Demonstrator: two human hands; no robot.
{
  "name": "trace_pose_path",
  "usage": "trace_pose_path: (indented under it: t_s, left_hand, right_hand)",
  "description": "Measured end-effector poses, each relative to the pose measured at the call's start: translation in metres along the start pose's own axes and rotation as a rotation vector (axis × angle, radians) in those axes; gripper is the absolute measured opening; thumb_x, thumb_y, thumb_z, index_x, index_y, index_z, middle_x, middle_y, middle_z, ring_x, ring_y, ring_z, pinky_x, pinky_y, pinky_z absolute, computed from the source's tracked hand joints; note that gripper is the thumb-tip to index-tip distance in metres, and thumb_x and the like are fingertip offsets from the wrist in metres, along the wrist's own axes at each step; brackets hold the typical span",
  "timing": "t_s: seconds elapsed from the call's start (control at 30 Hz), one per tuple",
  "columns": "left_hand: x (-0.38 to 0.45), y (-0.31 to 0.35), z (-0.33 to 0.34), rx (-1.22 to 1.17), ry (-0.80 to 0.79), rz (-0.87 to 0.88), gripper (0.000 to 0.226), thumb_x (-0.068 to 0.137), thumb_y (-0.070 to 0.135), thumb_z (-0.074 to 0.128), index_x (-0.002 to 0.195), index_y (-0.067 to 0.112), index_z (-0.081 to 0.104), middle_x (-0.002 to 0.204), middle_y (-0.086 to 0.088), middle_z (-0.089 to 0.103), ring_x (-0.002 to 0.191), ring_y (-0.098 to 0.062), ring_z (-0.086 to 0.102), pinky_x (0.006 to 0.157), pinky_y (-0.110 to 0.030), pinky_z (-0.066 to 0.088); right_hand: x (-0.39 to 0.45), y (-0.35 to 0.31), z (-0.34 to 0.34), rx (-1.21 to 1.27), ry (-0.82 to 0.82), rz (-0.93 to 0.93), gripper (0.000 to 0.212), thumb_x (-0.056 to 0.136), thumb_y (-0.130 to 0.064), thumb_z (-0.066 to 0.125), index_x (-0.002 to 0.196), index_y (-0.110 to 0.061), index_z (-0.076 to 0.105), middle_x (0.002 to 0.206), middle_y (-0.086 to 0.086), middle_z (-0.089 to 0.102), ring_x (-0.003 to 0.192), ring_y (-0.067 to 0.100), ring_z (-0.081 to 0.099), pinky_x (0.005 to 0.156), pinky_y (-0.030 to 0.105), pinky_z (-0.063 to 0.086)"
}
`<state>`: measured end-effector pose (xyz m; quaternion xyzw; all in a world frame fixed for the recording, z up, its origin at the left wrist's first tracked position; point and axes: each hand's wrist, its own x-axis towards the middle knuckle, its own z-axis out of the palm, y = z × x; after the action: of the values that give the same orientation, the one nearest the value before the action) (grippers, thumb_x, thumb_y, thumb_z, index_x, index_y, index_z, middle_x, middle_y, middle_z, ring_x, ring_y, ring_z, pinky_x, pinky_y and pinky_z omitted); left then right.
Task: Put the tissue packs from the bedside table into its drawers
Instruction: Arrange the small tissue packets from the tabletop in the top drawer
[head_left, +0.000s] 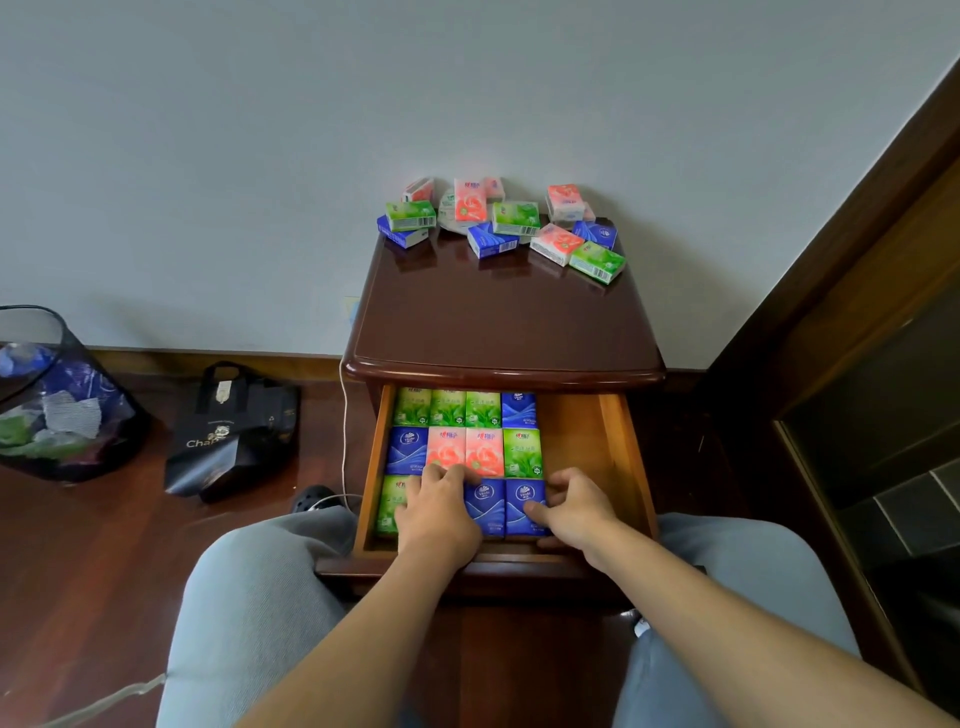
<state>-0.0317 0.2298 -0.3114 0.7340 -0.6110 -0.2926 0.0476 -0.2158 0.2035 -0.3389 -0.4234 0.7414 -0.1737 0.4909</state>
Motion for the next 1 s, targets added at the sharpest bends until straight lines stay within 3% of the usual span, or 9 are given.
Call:
trace_pose_path:
  t_s: [0.23,0.37,0.47,0.53,0.63,0.73,0.87,0.93,1.0]
  left_hand:
    - [-0.001,0.002,0.0,0.02,0.006,0.01,0.059,0.087,0.023,0.074,0.137,0.037,0.046,0.147,0.0,0.038,0.137,-0.026,0.034,0.11,-0.049,0.04]
    - [-0.002,0.003,-0.003,0.033,-0.01,0.008,0.059,0.086,0.025,0.074,0.138,0.037,0.048,0.146,0.0,0.039,0.137,-0.026,0.035,0.11,-0.047,0.04]
    - [0.0,0.006,-0.011,0.016,-0.033,0.013,0.061,0.084,0.04,0.078,0.138,0.038,0.051,0.144,0.001,0.041,0.136,-0.025,0.037,0.112,-0.045,0.04]
    - [0.005,0.009,-0.023,-0.064,0.057,0.036,0.045,0.088,0.048,0.074,0.129,0.039,0.059,0.139,0.003,0.049,0.132,-0.022,0.044,0.109,-0.045,0.043]
    - [0.018,0.015,-0.048,-0.198,0.309,0.122,0.012,0.095,0.047,0.065,0.099,0.036,0.063,0.114,0.01,0.057,0.112,-0.016,0.054,0.097,-0.043,0.049]
    - [0.037,0.02,-0.074,-0.213,0.481,0.201,0.016,0.099,0.043,0.061,0.091,0.03,0.06,0.102,0.009,0.057,0.098,-0.016,0.054,0.085,-0.04,0.049]
    - [0.07,0.024,-0.097,-0.163,0.569,0.248,0.014,0.104,0.029,0.053,0.109,0.024,0.065,0.114,0.003,0.06,0.105,-0.023,0.055,0.087,-0.04,0.047]
    - [0.087,0.022,-0.103,-0.099,0.542,0.233,0.03,0.105,0.029,0.049,0.133,0.022,0.059,0.136,0.0,0.057,0.125,-0.024,0.051,0.104,-0.042,0.043]
    - [0.105,0.018,-0.106,-0.018,0.471,0.194,0.048,0.109,0.034,0.042,0.155,0.019,0.042,0.159,-0.001,0.042,0.149,-0.023,0.034,0.123,-0.042,0.028]
  right_hand:
    - [0.004,-0.001,0.004,-0.025,0.01,-0.035,0.053,0.09,-0.022,0.082,0.134,-0.024,0.051,0.114,0.0,0.064,0.102,0.02,0.069,0.06,0.033,0.065]
    - [0.004,-0.002,0.002,-0.088,0.029,-0.059,0.055,0.089,-0.031,0.083,0.134,-0.025,0.051,0.115,-0.003,0.065,0.104,0.016,0.067,0.061,0.026,0.057]
    - [0.0,-0.014,-0.004,-0.16,0.165,-0.12,0.046,0.087,-0.043,0.083,0.117,-0.029,0.051,0.109,-0.006,0.064,0.094,0.011,0.064,0.062,0.025,0.05]
    - [-0.004,-0.031,-0.01,-0.204,0.304,-0.247,0.032,0.088,-0.051,0.077,0.102,-0.031,0.056,0.098,-0.013,0.064,0.086,0.005,0.064,0.061,0.026,0.052]
    - [-0.007,-0.063,-0.021,-0.168,0.39,-0.505,0.021,0.095,-0.05,0.065,0.086,-0.032,0.061,0.083,-0.014,0.067,0.08,0.006,0.066,0.064,0.029,0.056]
    - [0.0,-0.099,-0.029,-0.117,0.405,-0.688,0.017,0.099,-0.044,0.061,0.088,-0.031,0.06,0.087,-0.014,0.064,0.087,0.009,0.061,0.073,0.032,0.054]
    - [0.025,-0.128,-0.032,-0.104,0.379,-0.79,0.01,0.098,-0.032,0.064,0.103,-0.026,0.058,0.105,-0.012,0.054,0.098,0.012,0.055,0.084,0.032,0.053]
    - [0.041,-0.136,-0.029,-0.161,0.342,-0.793,0.019,0.099,-0.032,0.064,0.114,-0.026,0.055,0.115,-0.009,0.049,0.102,0.011,0.055,0.088,0.032,0.054]
    - [0.057,-0.146,-0.023,-0.176,0.314,-0.804,0.026,0.099,-0.032,0.065,0.122,-0.025,0.054,0.12,-0.007,0.046,0.103,0.013,0.057,0.092,0.034,0.054]
